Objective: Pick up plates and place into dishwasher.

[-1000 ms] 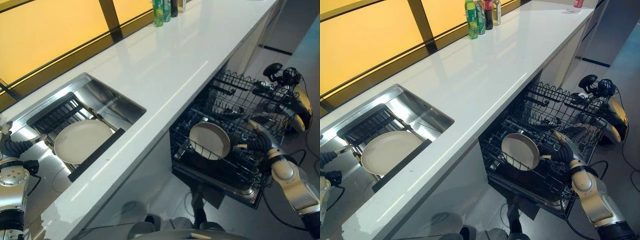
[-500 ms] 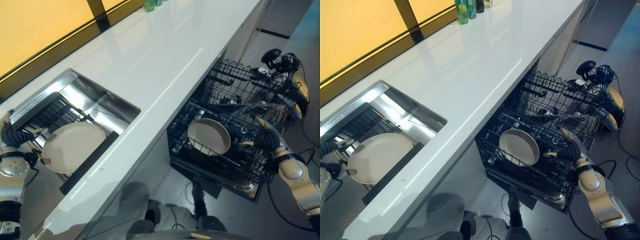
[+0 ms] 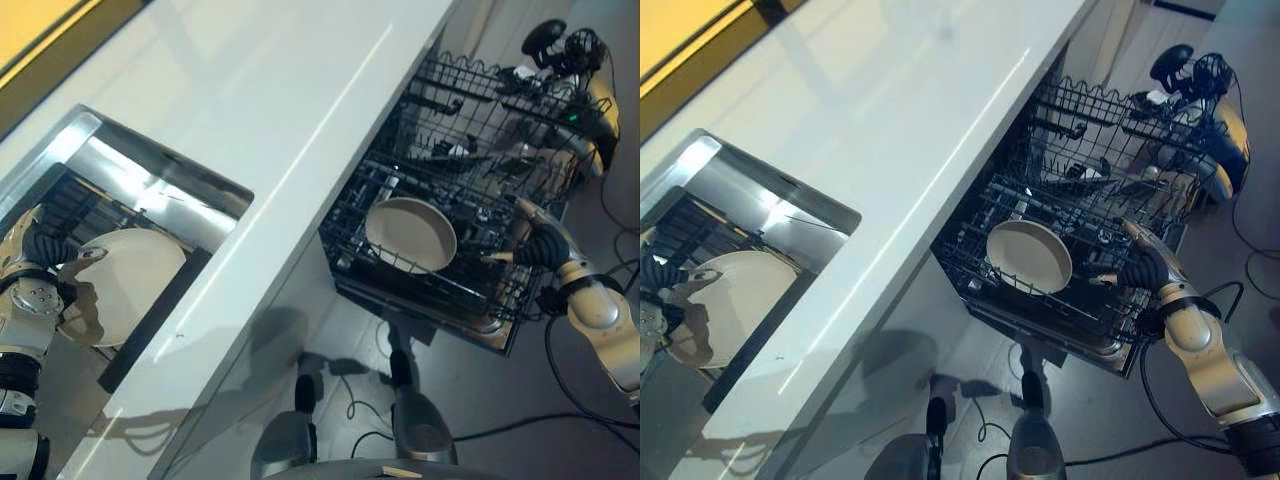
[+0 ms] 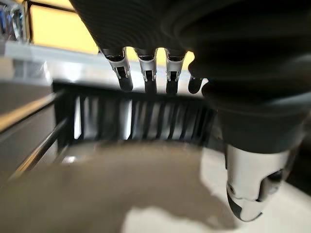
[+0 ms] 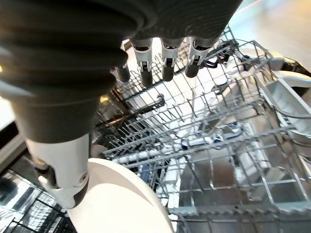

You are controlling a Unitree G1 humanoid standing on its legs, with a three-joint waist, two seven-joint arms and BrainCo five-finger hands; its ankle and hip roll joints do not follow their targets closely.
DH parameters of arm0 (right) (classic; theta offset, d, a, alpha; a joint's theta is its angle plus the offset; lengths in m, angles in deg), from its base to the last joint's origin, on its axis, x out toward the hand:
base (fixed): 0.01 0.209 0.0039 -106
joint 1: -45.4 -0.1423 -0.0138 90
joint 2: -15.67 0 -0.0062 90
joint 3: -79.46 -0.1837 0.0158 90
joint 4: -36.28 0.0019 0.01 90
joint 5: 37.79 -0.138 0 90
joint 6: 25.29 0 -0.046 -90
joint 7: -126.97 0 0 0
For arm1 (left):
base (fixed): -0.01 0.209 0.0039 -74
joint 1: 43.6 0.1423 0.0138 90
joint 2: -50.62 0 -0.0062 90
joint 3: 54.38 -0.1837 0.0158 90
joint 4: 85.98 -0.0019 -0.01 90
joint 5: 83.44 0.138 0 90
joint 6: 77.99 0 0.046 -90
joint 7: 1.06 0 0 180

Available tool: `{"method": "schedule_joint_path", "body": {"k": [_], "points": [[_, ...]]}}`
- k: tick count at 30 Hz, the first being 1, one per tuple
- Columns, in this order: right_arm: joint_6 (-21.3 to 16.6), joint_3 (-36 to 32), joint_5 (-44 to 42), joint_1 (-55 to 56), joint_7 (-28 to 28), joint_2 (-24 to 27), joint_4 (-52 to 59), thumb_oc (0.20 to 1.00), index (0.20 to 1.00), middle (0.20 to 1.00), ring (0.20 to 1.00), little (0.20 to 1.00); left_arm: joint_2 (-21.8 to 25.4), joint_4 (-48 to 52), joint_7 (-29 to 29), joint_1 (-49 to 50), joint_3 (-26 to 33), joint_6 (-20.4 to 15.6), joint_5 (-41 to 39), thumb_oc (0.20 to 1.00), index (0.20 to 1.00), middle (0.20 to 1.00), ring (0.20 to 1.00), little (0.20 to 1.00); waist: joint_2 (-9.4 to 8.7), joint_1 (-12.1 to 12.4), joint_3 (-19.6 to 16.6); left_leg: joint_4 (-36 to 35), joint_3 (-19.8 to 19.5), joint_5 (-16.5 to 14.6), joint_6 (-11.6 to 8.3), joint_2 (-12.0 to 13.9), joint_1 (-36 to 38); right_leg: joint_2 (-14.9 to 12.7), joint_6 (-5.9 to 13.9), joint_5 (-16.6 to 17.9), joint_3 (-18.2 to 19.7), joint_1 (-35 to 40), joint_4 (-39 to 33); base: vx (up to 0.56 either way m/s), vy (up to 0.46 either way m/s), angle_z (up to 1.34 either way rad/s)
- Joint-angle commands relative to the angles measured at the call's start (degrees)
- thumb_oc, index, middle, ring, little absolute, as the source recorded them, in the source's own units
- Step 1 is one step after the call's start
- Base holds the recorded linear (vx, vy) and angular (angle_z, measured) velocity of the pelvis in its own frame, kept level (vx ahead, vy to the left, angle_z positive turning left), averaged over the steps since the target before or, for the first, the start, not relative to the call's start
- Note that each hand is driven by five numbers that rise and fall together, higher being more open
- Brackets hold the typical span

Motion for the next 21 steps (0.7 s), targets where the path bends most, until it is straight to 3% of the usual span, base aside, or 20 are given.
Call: {"method": "schedule_joint_path", "body": {"k": [1,10,14,21], "points": [[-0.79,2.13,-0.66,-2.1,-2.37,3.19,4.06,1.0,1.0,1.0,1.0,1.0,2.67,-3.9,1.74,-1.46,0.39,0.74,-0.08,1.0,1.0,1.0,1.0,1.0,-2.65,-0.28,-4.39,5.98,-0.42,1.4,-0.53,-0.48,-7.62,-3.98,4.79,-6.22,2.65,-5.09,11.78,-0.07,0.031,-0.03],[0.08,4.92,-0.34,-7.02,-4.08,3.03,3.92,1.0,1.0,1.0,1.0,1.0,2.16,-10.45,11.47,-5.94,-5.06,5.92,-4.84,1.0,1.0,1.0,1.0,1.0,-3.05,-0.52,-1.4,7.88,-0.1,1.41,-0.23,-0.76,-10.87,-4.32,4.79,-5.19,2.46,-7.89,12.21,-0.07,0.02,0.01],[-0.13,5.34,-0.64,-7.51,-4.43,3.64,3.87,1.0,1.0,1.0,1.0,1.0,3.11,-14.08,13.35,-7.05,-6.84,9.15,-0.2,1.0,1.0,1.0,1.0,1.0,-2.96,-0.77,-1.1,8.01,-0.16,1.49,-0.16,-0.83,-11.34,-4.3,4.71,-5.18,2.36,-8.48,12.46,-0.01,0.015,0.0],[0.8,5.22,-0.88,-8.77,-3.65,4.05,4.36,1.0,1.0,1.0,1.0,1.0,1.04,-14.52,28.23,-5.62,-7.25,9.8,-9.53,1.0,1.0,1.0,1.0,1.0,-2.53,-0.84,-0.95,7.54,0.13,1.48,-0.21,-0.88,-11.0,-4.4,4.72,-5.18,2.19,-8.37,12.1,0.0,0.005,0.0]]}}
